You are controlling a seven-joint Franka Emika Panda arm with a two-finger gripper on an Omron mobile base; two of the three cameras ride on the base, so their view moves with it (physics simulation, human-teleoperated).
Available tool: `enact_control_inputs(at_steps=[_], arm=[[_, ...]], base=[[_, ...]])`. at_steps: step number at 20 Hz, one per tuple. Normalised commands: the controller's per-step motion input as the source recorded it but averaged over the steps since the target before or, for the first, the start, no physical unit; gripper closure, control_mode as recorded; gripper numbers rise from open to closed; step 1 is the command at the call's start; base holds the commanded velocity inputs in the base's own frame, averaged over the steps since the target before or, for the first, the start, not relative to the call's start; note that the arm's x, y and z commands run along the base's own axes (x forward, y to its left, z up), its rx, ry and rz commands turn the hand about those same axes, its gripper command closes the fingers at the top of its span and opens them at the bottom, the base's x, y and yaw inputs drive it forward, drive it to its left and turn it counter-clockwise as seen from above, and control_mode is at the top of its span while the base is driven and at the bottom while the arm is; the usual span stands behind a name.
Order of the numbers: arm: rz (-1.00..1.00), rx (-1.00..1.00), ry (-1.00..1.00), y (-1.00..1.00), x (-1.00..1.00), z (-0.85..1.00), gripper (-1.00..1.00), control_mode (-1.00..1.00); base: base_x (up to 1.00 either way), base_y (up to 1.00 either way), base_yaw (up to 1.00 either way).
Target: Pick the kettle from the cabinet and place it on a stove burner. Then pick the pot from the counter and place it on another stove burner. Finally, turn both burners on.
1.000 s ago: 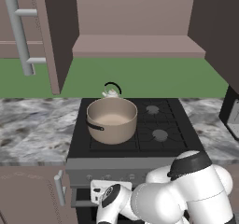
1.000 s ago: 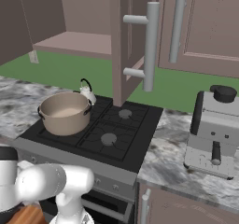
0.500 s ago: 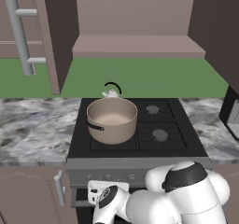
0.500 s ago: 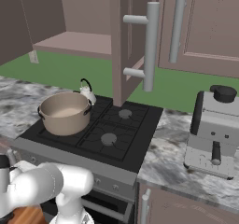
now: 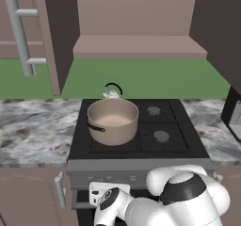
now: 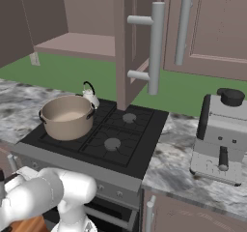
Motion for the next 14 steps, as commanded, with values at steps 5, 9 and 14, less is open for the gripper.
enact_control_inputs(at_steps=[5, 9, 14], arm=[[0.0, 0.0, 0.0, -0.02, 0.1, -0.06, -1.0, -1.0], [0.0, 0.0, 0.0, 0.0, 0.15, -0.09, -1.0, -1.0], [0.0, 0.0, 0.0, 0.0, 0.16, -0.14, -1.0, -1.0]], base=[[0.0, 0.0, 0.0], [0.0, 0.0, 0.0], [0.0, 0.0, 0.0]])
